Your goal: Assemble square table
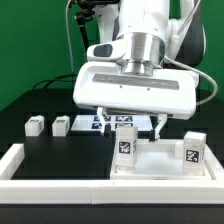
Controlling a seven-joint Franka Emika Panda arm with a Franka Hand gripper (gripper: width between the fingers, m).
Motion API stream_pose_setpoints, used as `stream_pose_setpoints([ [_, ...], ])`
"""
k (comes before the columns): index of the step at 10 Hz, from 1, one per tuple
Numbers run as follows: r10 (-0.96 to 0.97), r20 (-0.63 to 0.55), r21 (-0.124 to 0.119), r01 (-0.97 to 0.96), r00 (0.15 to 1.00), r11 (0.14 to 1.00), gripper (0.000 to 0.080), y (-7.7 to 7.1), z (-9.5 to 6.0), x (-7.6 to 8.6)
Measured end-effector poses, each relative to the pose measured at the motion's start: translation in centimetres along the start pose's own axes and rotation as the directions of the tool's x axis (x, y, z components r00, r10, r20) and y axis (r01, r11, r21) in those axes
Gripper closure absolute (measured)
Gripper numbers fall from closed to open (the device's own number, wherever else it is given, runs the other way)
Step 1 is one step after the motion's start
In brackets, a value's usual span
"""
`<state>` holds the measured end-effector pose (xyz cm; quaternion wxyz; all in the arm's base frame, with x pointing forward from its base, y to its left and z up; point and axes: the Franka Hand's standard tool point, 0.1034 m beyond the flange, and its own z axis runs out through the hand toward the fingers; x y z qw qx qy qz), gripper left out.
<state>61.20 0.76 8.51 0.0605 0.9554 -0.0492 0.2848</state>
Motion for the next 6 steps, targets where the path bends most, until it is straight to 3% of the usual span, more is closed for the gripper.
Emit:
stream_pose_setpoints([
  [4, -0.018, 0.005, -0.001, 0.018, 1.0, 1.0, 0.015, 0.2, 0.0, 0.0],
  [5, -0.064, 0.052, 0.008, 0.063, 0.997, 0.998, 0.015, 1.5, -0.5, 0.5],
  [6, -0.047, 0.116, 0.042, 0.042, 0.992, 0.998, 0.015, 3.2, -1.6, 1.4],
])
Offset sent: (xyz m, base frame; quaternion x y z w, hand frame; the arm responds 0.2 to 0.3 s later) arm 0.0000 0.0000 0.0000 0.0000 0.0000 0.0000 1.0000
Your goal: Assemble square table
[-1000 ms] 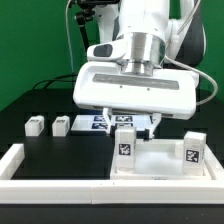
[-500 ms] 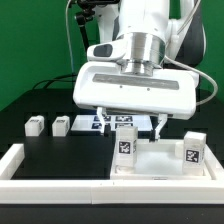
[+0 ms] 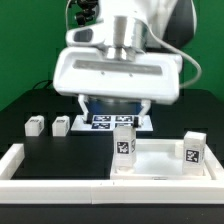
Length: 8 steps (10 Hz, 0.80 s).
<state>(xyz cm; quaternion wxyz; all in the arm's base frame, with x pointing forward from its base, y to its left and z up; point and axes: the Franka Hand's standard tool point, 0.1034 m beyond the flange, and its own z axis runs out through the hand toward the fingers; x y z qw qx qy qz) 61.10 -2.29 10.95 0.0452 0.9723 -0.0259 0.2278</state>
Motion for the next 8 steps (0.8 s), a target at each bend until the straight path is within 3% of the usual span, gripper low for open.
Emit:
stream_pose_setpoints([
  [1, 0.018, 0.059, 0.04, -0.021, 0.998, 0.999, 0.015, -0.5, -0.2, 0.0],
  [3, 0.001, 0.129, 0.075, -0.011, 0.992, 0.997, 0.015, -0.5, -0.4, 0.4],
  [4, 0.006, 0.263, 0.105, -0.035, 0.965, 0.994, 0.015, -1.4, -0.4, 0.2],
  [5, 0.003, 0.302, 0.114, -0.039, 0.953, 0.993, 0.015, -2.0, -0.1, 1.1],
  [7, -0.006, 0.462, 0.125, -0.059, 0.887, 0.99, 0.015, -2.9, 0.8, 0.2],
  [8, 0.0, 0.472, 0.117, -0.062, 0.882, 0.991, 0.015, -3.1, 1.4, 0.4],
])
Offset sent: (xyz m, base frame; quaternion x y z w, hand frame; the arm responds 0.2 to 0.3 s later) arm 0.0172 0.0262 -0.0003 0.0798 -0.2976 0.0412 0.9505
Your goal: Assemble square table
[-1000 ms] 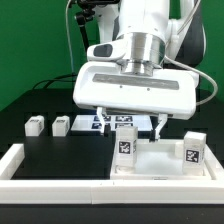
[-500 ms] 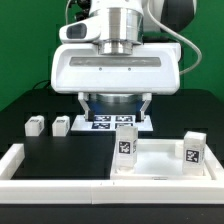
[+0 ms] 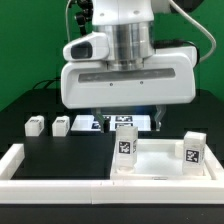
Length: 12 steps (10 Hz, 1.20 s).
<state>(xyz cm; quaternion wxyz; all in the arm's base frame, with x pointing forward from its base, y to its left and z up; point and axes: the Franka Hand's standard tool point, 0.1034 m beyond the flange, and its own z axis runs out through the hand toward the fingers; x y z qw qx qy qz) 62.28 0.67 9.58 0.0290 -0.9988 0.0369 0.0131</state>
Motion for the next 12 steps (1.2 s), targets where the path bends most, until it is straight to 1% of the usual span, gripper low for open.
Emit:
stream_pose_setpoints([
  [1, -0.002, -0.022, -0.018, 0.001, 1.0, 1.0, 0.015, 0.0, 0.8, 0.2],
  [2, 0.001, -0.021, -0.015, -0.001, 1.0, 1.0, 0.015, 0.1, 0.6, 0.2],
  [3, 0.001, -0.022, -0.016, -0.002, 1.0, 1.0, 0.015, 0.1, 0.6, 0.2],
  [4, 0.011, -0.019, -0.011, -0.011, 1.0, 1.0, 0.015, 0.2, 0.8, 0.0],
  [5, 0.081, 0.001, 0.03, -0.081, 0.997, 0.996, 0.015, 0.9, 1.4, -0.6],
  [6, 0.112, 0.022, 0.046, -0.113, 0.993, 0.993, 0.015, 1.4, 1.8, -1.1],
  [7, 0.121, 0.029, 0.051, -0.122, 0.992, 0.991, 0.015, 1.4, 1.9, -1.3],
  [9, 0.119, 0.026, 0.049, -0.121, 0.993, 0.991, 0.015, 1.4, 1.9, -1.3],
  [11, 0.147, 0.027, 0.049, -0.148, 0.989, 0.988, 0.0414, 1.4, 1.9, -1.3],
  [12, 0.187, 0.029, 0.048, -0.188, 0.982, 0.981, 0.0414, 1.4, 1.9, -1.3],
])
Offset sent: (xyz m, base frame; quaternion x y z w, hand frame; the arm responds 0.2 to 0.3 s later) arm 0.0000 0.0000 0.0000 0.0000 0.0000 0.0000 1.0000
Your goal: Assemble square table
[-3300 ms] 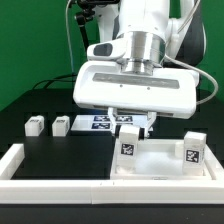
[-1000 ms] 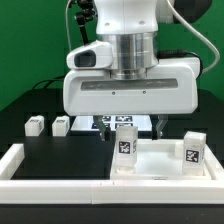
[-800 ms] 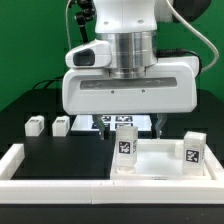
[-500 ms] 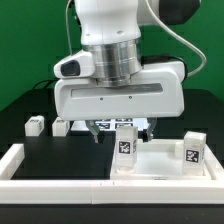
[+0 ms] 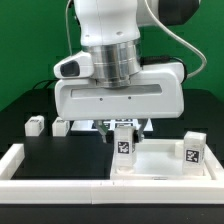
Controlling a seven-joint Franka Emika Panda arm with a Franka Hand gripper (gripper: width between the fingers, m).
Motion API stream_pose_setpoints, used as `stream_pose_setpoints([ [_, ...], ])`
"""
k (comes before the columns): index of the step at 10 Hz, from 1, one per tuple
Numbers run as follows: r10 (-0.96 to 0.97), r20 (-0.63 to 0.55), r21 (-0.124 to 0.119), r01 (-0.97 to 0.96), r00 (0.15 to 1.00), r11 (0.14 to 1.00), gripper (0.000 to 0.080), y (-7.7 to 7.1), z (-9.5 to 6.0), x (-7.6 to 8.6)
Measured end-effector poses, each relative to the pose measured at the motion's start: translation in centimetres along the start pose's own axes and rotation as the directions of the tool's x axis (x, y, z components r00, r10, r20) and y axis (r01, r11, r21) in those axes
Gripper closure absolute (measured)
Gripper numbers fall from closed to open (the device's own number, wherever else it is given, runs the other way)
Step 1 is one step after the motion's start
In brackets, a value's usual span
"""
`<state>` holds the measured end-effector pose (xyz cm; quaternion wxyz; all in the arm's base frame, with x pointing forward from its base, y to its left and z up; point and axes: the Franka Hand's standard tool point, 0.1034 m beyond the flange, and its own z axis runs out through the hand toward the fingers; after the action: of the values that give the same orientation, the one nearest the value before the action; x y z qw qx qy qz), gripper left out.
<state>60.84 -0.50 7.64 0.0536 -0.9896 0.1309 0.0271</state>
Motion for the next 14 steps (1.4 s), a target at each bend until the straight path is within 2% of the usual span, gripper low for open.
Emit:
stream_pose_setpoints([
  [1, 0.093, 0.0, 0.0, -0.093, 0.996, 0.996, 0.0511, 0.0, 0.0, 0.0],
  [5, 0.33, 0.0, 0.001, -0.33, 0.944, 0.944, 0.0511, 0.0, 0.1, 0.0],
  [6, 0.441, 0.004, 0.017, -0.441, 0.898, 0.897, 0.0511, 0.0, 0.1, 0.2],
  [9, 0.724, 0.016, 0.016, -0.724, 0.689, 0.689, 0.0509, -0.6, 0.2, 0.6],
  [10, 0.826, 0.019, 0.034, -0.826, 0.563, 0.562, 0.0509, -1.0, 0.2, 0.9],
  [11, 0.893, 0.015, 0.066, -0.891, 0.45, 0.449, 0.0509, -1.4, 0.3, 1.2],
  [13, 0.974, 0.021, 0.087, -0.971, 0.224, 0.221, 0.0509, -1.9, 0.3, 1.4],
  [14, 0.975, 0.021, 0.086, -0.972, 0.222, 0.219, 0.0509, -1.9, 0.2, 1.4],
])
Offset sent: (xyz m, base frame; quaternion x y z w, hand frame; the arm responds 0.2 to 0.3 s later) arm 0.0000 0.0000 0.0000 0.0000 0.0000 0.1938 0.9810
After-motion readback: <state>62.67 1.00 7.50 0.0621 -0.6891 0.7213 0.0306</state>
